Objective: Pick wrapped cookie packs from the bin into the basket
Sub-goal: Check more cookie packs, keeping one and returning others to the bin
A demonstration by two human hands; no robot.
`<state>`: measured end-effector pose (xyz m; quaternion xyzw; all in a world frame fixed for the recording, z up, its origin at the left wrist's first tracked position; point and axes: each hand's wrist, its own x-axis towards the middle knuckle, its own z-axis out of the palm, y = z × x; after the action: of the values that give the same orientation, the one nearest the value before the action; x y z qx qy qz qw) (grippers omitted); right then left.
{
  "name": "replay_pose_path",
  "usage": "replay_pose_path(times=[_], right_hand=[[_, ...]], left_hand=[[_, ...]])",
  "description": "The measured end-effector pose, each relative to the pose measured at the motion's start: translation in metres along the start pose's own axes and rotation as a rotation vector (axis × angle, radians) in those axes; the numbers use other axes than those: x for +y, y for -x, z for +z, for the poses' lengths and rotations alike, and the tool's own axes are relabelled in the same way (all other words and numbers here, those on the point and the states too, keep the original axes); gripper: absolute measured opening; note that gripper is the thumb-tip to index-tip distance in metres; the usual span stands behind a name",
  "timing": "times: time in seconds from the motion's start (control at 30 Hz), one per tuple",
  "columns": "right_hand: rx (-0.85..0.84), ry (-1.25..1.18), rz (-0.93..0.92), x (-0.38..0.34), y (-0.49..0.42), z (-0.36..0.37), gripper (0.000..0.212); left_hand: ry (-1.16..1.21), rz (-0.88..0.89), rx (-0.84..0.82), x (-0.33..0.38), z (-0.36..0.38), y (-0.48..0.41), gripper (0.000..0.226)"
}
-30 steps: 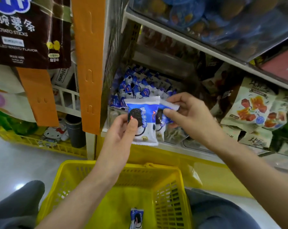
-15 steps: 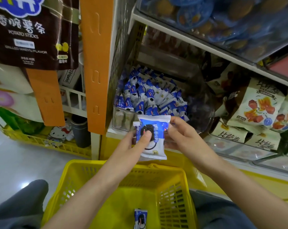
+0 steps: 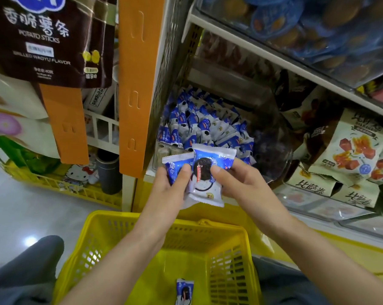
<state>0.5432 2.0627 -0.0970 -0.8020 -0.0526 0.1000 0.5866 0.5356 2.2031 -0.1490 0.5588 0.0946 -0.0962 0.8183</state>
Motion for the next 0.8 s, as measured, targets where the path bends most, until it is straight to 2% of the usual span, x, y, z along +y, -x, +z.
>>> replay_pose_path(times=[0.03,0.1,0.23,0.3,0.37,0.43,0.5,0.57,0.8], right_hand=[[-0.001,0.032,-0.010,-0.005,-0.003,-0.003,0.020],[0.044,0.103,-0.022,-0.014,-0.015,-0.014,0.020],[0.374,0.305,-0.037,-0.014,-0.067,-0.041,0.023],[0.428,0.449,-0.005,-0.006,-0.093,-0.050,0.022],[0.401,0.582,0.083,0.005,-0.113,-0.055,0.015],[0.356,0.713,0.165,0.011,-0.126,-0.054,0.018],[0.288,0.741,0.217,0.011,-0.134,-0.052,0.015],[0.223,0.801,0.262,0.008,-0.138,-0.049,0.025],[0.137,0.870,0.255,0.010,-0.145,-0.036,0.026]], left_hand=[[0.006,-0.009,0.006,0.001,-0.001,-0.001,0.003],[-0.005,-0.002,0.019,0.001,-0.004,-0.005,0.007],[-0.029,0.005,0.052,0.000,-0.006,-0.010,0.007],[-0.040,0.001,0.049,0.000,-0.004,-0.009,0.003],[-0.060,0.006,0.047,-0.001,-0.004,-0.008,0.005],[-0.057,0.011,0.048,0.000,-0.004,-0.008,0.005],[-0.057,0.016,0.044,0.000,-0.004,-0.009,0.005],[-0.059,0.018,0.039,0.000,-0.004,-0.009,0.005],[-0.069,0.037,0.026,0.000,-0.001,-0.010,0.005]])
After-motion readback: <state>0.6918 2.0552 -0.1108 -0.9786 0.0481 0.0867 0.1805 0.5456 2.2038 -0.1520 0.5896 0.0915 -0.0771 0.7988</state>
